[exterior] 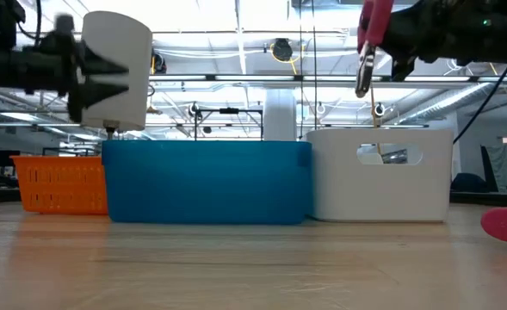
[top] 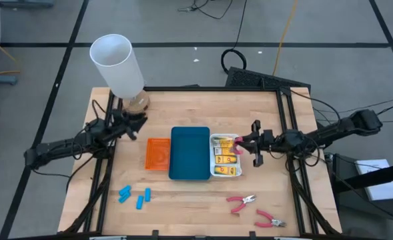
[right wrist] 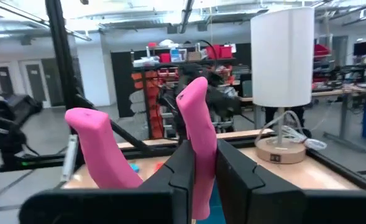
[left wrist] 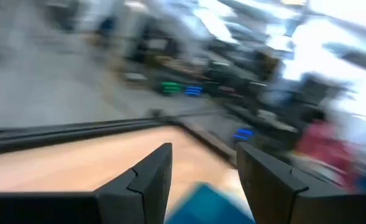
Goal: Pick & Place School Supplies
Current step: Put the pink hole puncher into the blue bin
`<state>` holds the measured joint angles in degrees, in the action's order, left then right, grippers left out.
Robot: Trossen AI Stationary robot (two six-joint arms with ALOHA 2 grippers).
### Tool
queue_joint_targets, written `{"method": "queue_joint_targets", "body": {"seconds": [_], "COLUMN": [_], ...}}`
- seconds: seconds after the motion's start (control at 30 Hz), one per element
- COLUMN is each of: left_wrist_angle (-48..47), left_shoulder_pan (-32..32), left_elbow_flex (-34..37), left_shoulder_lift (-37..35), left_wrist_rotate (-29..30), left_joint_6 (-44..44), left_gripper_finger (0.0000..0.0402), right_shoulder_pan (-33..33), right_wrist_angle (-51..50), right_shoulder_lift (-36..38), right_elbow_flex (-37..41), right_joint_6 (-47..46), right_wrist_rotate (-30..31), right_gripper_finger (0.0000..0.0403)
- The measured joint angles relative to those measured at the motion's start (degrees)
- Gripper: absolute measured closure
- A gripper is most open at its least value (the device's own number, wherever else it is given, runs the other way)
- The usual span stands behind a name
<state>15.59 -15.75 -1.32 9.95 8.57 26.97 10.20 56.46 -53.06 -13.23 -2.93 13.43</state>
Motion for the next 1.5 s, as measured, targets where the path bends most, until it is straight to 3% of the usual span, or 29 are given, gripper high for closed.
{"method": "queue_joint_targets", "body": {"seconds": [0.13,0.23,0.33,0.5,0.8,0.97,1.17,1.5], "left_wrist_angle": [16.9,30.1,37.8,38.2,38.2,38.1,38.3,38.3], "left_shoulder_pan": [7.4,13.5,18.1,22.1,22.7,22.7,22.1,21.4], "left_elbow_flex": [0.0,-0.1,-2.3,-11.7,-35.6,-43.4,-49.1,-51.2], "left_shoulder_lift": [11.0,21.9,34.1,52.8,76.9,84.1,88.8,90.1], "left_wrist_rotate": [-1.7,2.3,7.3,10.0,10.0,14.3,15.1,20.5], "left_joint_6": [-8.5,-19.2,-30.3,-39.0,-44.3,-51.0,-50.8,-49.8], "left_gripper_finger": [0.0220,0.0220,0.0220,0.0220,0.0220,0.0220,0.0220,0.0220], "right_shoulder_pan": [-2.4,-3.9,-4.2,-4.2,-4.1,-4.1,-4.1,-3.3], "right_wrist_angle": [6.0,9.5,10.0,10.6,14.5,18.5,19.2,19.2], "right_shoulder_lift": [-3.7,-8.5,-14.8,-24.7,-32.0,-32.1,-32.0,-32.1], "right_elbow_flex": [-0.2,-2.5,-6.6,-14.5,-19.5,-19.5,-19.5,-19.5], "right_joint_6": [1.6,2.3,3.4,8.5,13.7,14.6,14.6,13.7], "right_wrist_rotate": [0.3,1.0,7.0,18.8,23.6,24.1,24.6,25.0], "right_gripper_finger": [0.0368,0.0368,0.0368,0.0368,0.0368,0.0368,0.0368,0.0368]}}
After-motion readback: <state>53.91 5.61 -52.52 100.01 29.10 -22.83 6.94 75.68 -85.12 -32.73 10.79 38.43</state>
